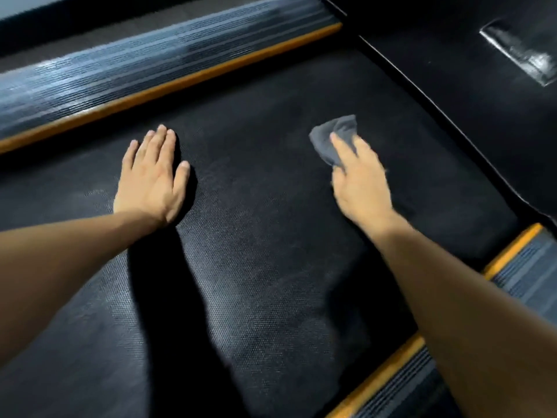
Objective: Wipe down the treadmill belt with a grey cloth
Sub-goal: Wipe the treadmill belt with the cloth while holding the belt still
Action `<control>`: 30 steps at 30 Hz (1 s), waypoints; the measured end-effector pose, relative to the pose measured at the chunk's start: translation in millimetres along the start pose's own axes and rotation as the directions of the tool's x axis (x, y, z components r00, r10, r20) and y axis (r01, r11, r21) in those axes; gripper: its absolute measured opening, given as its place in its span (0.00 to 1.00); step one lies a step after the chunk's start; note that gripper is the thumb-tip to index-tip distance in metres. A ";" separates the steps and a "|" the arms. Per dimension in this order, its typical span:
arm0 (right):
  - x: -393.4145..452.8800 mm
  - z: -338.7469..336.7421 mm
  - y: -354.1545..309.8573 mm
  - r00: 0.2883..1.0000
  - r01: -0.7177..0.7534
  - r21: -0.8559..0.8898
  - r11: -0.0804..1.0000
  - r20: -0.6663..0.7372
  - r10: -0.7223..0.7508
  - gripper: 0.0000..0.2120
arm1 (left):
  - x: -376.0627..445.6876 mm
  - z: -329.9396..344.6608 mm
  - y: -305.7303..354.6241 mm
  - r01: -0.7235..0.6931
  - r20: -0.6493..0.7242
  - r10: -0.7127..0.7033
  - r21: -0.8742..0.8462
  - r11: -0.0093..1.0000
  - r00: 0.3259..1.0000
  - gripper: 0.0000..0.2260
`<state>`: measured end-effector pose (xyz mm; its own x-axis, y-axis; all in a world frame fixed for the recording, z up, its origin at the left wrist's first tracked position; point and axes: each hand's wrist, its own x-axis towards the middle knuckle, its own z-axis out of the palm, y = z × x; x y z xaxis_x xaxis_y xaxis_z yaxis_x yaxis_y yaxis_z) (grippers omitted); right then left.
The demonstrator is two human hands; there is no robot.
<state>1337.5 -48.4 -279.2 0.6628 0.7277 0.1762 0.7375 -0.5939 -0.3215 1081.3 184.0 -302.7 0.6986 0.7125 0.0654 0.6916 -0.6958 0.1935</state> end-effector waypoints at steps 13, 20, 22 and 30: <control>-21.3 12.1 -26.2 0.996 0.089 0.003 0.996 -0.032 -0.089 0.24 | -50.5 -1.1 41.8 0.000 -0.056 0.003 0.057 0.998 0.998 0.30; -106.2 20.2 -99.5 0.899 0.421 0.114 0.900 0.084 -0.431 0.28 | -162.0 2.4 70.9 -0.014 0.015 0.015 -0.070 0.997 1.000 0.36; -83.7 11.5 -61.1 0.941 0.334 0.047 0.941 0.032 -0.336 0.27 | -180.9 1.4 62.1 -0.066 0.004 0.066 -0.045 0.997 0.998 0.34; -67.4 -4.4 -18.2 0.997 0.078 0.000 0.997 -0.016 -0.078 0.25 | -195.2 -5.6 61.4 -0.082 0.059 0.082 -0.006 0.997 0.995 0.33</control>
<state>1280.0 -88.2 -281.1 0.6050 0.7665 0.2156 0.7872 -0.5351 -0.3066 986.4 2.7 -298.1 0.7624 0.6467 0.0232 0.6313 -0.7512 0.1930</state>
